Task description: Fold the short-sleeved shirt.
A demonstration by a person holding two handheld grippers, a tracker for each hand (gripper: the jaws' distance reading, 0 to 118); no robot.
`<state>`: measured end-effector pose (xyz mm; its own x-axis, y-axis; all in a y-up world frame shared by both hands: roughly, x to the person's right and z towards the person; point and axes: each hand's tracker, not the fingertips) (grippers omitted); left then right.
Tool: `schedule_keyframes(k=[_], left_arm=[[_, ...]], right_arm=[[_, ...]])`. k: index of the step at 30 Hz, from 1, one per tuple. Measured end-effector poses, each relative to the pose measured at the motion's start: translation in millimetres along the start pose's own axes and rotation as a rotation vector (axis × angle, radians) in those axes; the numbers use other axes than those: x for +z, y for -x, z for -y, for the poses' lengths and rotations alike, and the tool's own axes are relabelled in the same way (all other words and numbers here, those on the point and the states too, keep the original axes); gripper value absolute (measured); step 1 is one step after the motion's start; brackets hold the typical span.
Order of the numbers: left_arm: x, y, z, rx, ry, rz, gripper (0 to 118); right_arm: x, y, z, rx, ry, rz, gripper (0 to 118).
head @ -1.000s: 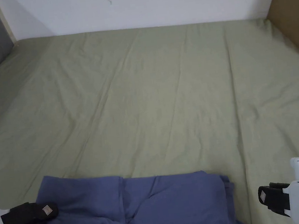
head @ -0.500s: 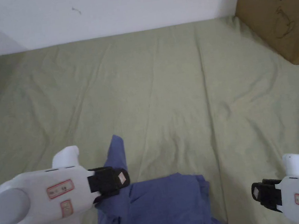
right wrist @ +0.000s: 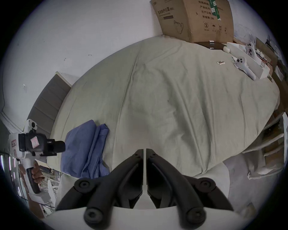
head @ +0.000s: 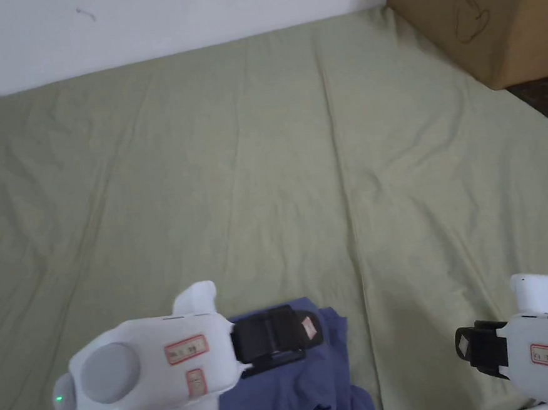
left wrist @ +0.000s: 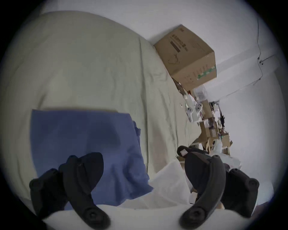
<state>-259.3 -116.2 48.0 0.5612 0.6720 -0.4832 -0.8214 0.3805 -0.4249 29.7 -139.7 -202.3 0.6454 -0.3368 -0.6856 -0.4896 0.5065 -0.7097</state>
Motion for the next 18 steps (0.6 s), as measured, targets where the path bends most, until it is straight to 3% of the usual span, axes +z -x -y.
schedule_keyframes(k=[1,2,3,4,5,6,12,15,18], left_arm=[[7.9,5.4,-3.1,0.024,-0.022,-0.001,106],[18.9,11.9,-5.3,0.048,-0.05,-0.004,88],[26.3,19.3,-7.3,0.069,-0.082,-0.035,55],[28.2,24.3,-10.7,0.088,-0.089,-0.082,9],[24.9,30.8,-10.9,0.086,-0.085,-0.142,0],[23.2,36.4,-10.4,0.081,-0.098,-0.185,0],[-5.2,53.6,17.8,0.1,0.005,-0.128,0],[-26.2,43.2,39.3,0.1,0.066,-0.017,0],[-49.6,31.3,55.7,0.103,0.118,0.001,0]], right_arm=[[-0.2,-0.1,-0.5,0.001,-0.002,-0.003,2],[-0.8,-0.1,-1.4,0.0,-0.004,-0.007,2],[-4.3,-1.0,-2.3,-0.002,-0.005,-0.012,2],[-5.8,-0.7,-3.0,-0.004,-0.006,-0.018,2],[-7.1,0.3,-3.7,-0.005,-0.008,-0.024,2],[-8.3,1.9,-4.5,-0.005,-0.009,-0.028,2],[-13.3,12.6,-4.6,0.013,-0.007,-0.048,2],[-16.0,15.8,-2.5,0.022,0.001,-0.043,2],[-17.1,15.8,-0.8,0.023,0.008,-0.052,2]])
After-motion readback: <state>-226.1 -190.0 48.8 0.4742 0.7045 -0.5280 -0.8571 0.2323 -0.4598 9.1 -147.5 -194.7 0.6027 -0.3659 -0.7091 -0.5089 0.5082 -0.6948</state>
